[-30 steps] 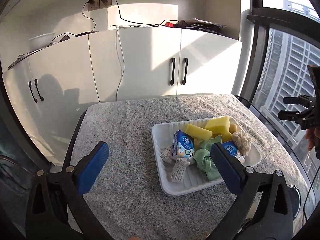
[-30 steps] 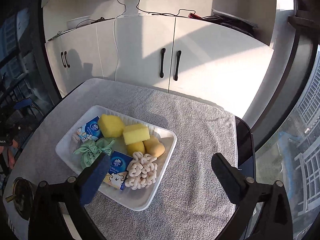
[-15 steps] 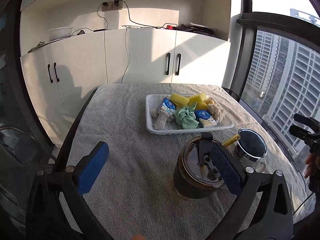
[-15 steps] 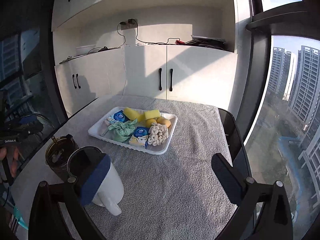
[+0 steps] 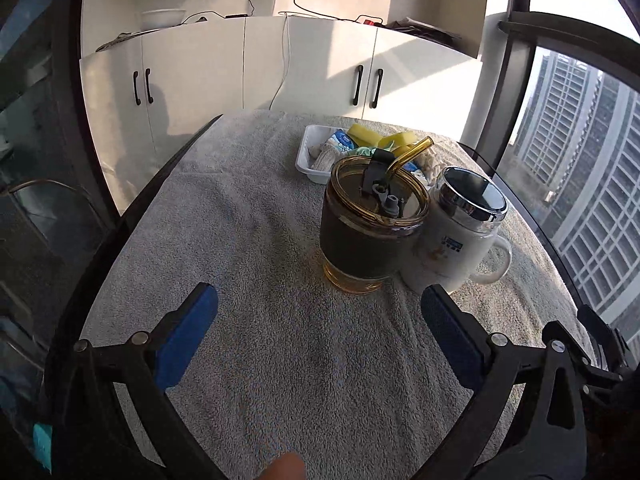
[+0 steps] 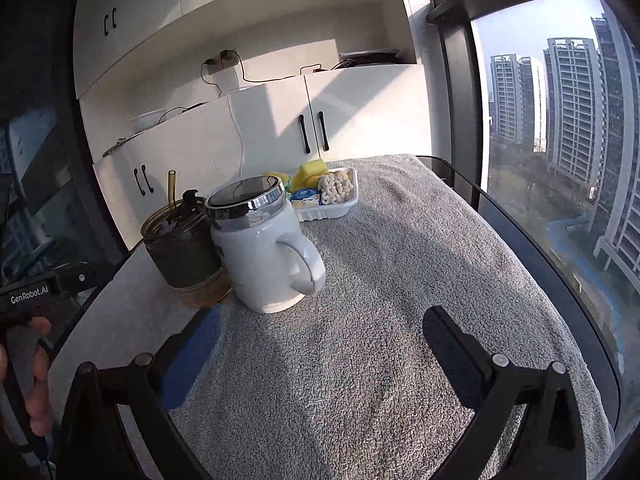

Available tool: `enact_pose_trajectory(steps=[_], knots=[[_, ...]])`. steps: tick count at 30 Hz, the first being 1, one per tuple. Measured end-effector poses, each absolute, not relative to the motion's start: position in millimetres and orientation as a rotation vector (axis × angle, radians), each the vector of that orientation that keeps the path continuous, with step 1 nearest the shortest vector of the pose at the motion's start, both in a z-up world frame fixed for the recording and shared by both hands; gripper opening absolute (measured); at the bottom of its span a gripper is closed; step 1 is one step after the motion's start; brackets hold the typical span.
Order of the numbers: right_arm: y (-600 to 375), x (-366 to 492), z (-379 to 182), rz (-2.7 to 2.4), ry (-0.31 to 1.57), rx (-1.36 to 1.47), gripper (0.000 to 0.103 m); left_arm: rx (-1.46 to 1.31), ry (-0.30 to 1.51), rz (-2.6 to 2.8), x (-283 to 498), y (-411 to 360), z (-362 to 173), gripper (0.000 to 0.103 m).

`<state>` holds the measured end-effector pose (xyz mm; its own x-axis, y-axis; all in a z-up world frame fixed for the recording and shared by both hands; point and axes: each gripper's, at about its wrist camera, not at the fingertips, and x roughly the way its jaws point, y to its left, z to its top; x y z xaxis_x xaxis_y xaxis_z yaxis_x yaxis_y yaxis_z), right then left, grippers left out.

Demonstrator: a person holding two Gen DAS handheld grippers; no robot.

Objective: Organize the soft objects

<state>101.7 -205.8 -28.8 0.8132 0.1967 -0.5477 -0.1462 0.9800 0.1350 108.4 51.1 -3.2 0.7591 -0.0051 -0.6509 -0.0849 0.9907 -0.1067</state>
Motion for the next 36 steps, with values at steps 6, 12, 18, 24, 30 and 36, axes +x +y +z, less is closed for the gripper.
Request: enact_pose_trajectory(steps=[6,12,18,24,30,36], knots=[[-188,88,-7,0.163,0.573,-0.008,0.103,-0.069,0.671,0.047,96,32,6,0.103],[-180,90,24,0.132,0.573,-0.036,0.103,-0.042,0.623,0.074,98,28,21,0.103],[-173,109,26,0.094,0.577,-0.05,0.103,-0.025,0.603,0.119,119,31,31,0.103],[-176,137,19,0.038,0.611,-0.023,0.103,-0.044,0.613,0.137,135,34,33,0.103],[-174,147,20,0.026,0.626,-0.015,0.103,-0.01,0.619,0.137,135,24,27,0.103],[-169,147,15,0.03,0.645,-0.021,0.103,-0.036,0.606,0.135,126,28,28,0.103]])
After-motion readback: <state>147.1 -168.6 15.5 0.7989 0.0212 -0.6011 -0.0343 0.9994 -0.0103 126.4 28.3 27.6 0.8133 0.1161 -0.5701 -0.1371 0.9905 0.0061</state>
